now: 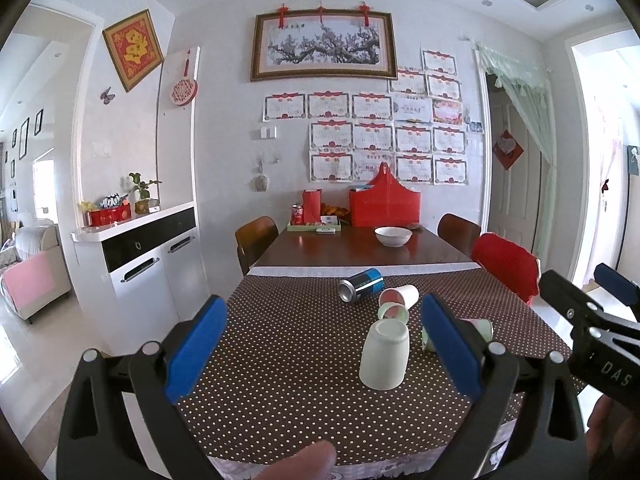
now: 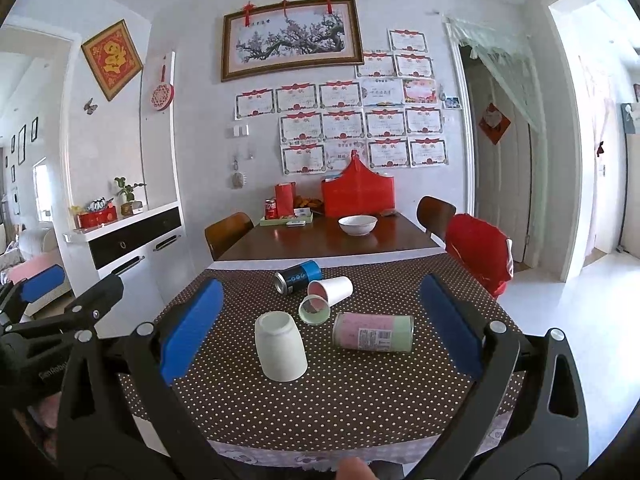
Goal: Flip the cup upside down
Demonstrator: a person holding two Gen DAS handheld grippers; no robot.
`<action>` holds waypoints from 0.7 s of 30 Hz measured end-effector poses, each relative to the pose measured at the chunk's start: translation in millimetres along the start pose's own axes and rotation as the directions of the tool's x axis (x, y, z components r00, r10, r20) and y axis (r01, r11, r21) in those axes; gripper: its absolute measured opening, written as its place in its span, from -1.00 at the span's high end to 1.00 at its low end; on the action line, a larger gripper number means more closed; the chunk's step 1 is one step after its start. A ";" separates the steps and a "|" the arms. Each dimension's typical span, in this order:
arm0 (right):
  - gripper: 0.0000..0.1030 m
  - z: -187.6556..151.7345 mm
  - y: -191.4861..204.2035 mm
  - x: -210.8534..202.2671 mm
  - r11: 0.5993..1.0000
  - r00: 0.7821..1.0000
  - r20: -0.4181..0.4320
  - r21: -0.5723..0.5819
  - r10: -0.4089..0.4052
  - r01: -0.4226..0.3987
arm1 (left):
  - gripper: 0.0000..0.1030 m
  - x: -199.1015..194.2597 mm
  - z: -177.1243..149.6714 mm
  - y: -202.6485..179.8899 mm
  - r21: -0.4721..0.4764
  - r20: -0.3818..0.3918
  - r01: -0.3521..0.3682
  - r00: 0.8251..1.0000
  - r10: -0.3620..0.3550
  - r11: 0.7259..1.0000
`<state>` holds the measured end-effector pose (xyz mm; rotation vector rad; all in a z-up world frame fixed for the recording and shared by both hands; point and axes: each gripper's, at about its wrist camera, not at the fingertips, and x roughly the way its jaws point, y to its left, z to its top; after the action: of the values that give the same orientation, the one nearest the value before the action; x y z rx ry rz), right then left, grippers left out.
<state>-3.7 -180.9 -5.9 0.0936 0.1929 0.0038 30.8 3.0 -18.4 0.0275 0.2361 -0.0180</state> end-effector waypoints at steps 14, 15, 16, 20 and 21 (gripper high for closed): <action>-0.88 3.6 1.1 -3.4 1.000 1.000 0.005 0.001 0.007 -0.007 | -0.86 -2.7 4.6 3.5 -0.003 0.013 -0.008 1.000 0.008 1.000; -0.88 4.2 1.1 -3.2 1.000 1.000 0.004 0.002 0.008 -0.008 | -0.86 -3.2 5.7 4.4 -0.003 0.014 -0.009 1.000 0.009 1.000; -0.88 3.7 1.2 -3.4 1.000 1.000 0.005 0.001 0.008 -0.008 | -0.86 -3.4 6.0 4.7 -0.003 0.015 -0.009 1.000 0.009 1.000; -0.88 3.9 1.6 -3.6 1.000 1.000 0.007 0.000 0.006 -0.006 | -0.86 -3.3 5.9 4.9 -0.004 0.015 -0.008 1.000 0.008 1.000; -0.88 3.9 1.4 -3.5 1.000 1.000 0.006 0.000 0.007 -0.007 | -0.86 -3.3 5.8 5.0 -0.003 0.014 -0.008 1.000 0.008 1.000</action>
<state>-6.4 -179.9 -1.3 0.0941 0.1862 0.0108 29.1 7.9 -11.9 0.0250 0.2219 -0.0095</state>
